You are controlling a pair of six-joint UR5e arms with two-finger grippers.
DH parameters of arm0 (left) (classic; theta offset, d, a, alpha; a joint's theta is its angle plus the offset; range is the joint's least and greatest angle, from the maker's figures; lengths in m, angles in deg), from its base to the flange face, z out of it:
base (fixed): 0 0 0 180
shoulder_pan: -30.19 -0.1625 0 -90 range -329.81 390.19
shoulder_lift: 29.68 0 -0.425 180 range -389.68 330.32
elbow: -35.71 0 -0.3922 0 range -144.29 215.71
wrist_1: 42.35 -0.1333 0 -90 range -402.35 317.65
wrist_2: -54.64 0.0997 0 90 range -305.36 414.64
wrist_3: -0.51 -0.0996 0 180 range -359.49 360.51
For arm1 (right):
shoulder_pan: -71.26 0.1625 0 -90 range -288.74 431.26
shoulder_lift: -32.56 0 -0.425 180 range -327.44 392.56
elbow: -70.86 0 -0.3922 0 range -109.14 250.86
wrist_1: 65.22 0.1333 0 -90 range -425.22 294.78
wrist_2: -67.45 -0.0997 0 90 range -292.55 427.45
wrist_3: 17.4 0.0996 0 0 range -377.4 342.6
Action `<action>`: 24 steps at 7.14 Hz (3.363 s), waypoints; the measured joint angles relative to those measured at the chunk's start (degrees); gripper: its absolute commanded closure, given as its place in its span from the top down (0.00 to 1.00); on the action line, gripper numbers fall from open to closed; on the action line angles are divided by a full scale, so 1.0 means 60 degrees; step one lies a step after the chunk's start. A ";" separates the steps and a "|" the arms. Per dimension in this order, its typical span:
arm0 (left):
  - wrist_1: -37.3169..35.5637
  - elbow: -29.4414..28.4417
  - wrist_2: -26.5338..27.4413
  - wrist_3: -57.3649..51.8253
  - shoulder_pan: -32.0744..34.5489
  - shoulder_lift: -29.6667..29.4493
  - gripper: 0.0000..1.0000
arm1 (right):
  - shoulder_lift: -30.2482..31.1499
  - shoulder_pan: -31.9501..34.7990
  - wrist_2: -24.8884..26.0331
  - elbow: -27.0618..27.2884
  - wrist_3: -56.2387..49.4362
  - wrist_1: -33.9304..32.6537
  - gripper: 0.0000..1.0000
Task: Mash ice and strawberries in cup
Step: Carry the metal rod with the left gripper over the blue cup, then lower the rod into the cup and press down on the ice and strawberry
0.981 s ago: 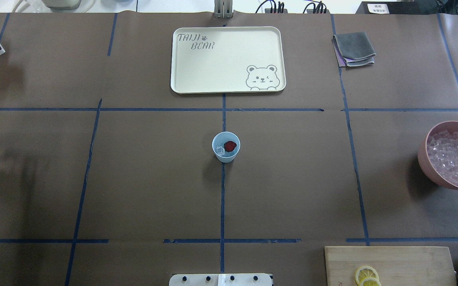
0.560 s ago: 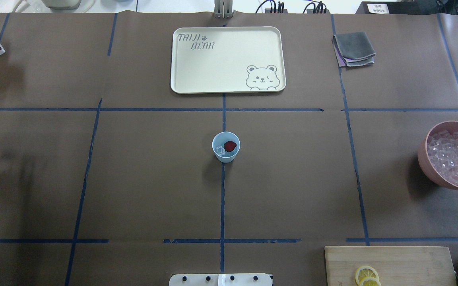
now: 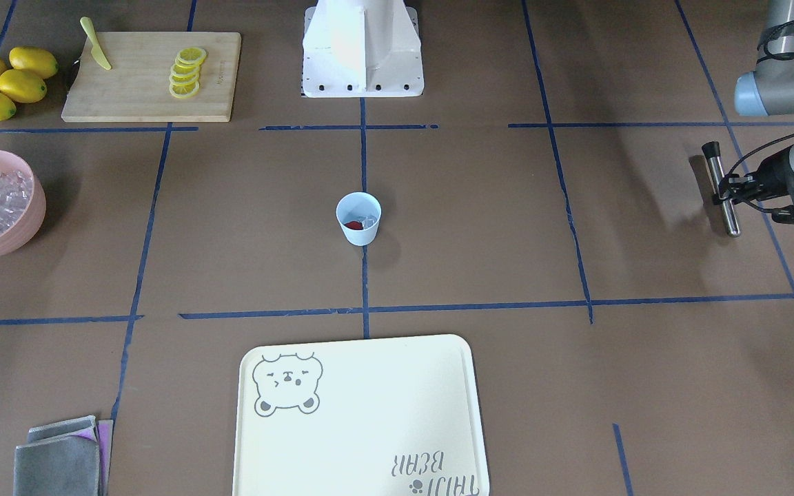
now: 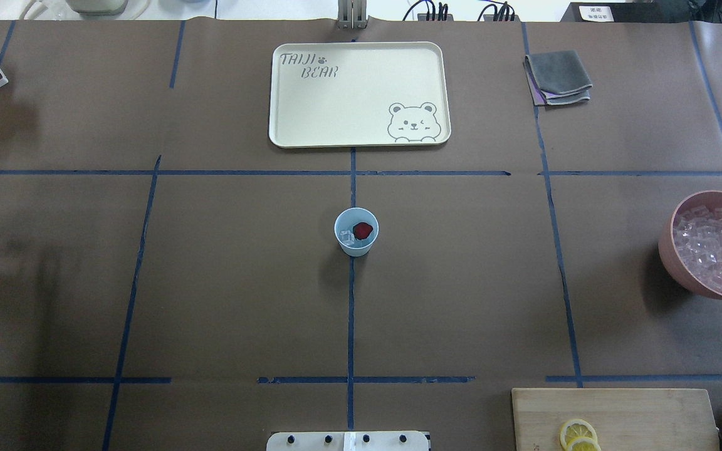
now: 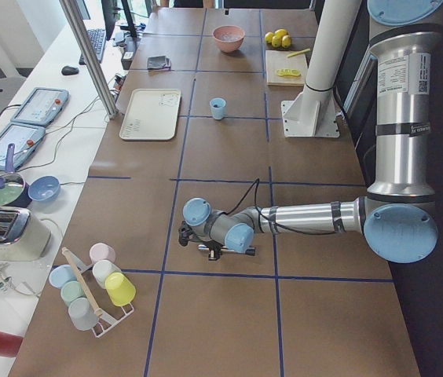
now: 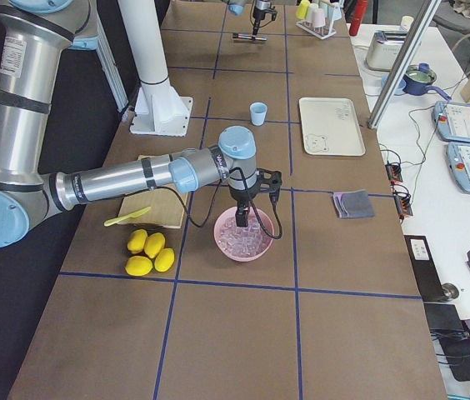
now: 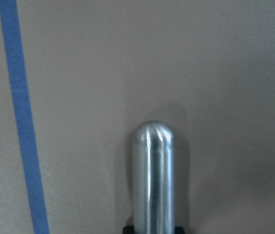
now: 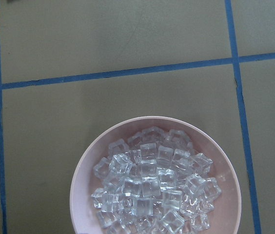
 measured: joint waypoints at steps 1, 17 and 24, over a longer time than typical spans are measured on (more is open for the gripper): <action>-0.0028 0.0695 -0.0082 0.0283 0.0003 -0.0087 0.00 | -0.0008 0.0000 -0.0010 0.0005 0.0005 0.0004 1.00; 0.8728 0.0959 1.1898 0.0374 -0.7103 -0.5954 0.03 | -0.0123 -0.0014 -0.0053 -0.0047 0.0031 0.0087 1.00; 0.8779 0.0306 1.2456 -0.0268 -0.7518 -0.6208 0.05 | -0.0119 -0.0015 -0.0053 -0.0089 0.0031 0.0089 1.00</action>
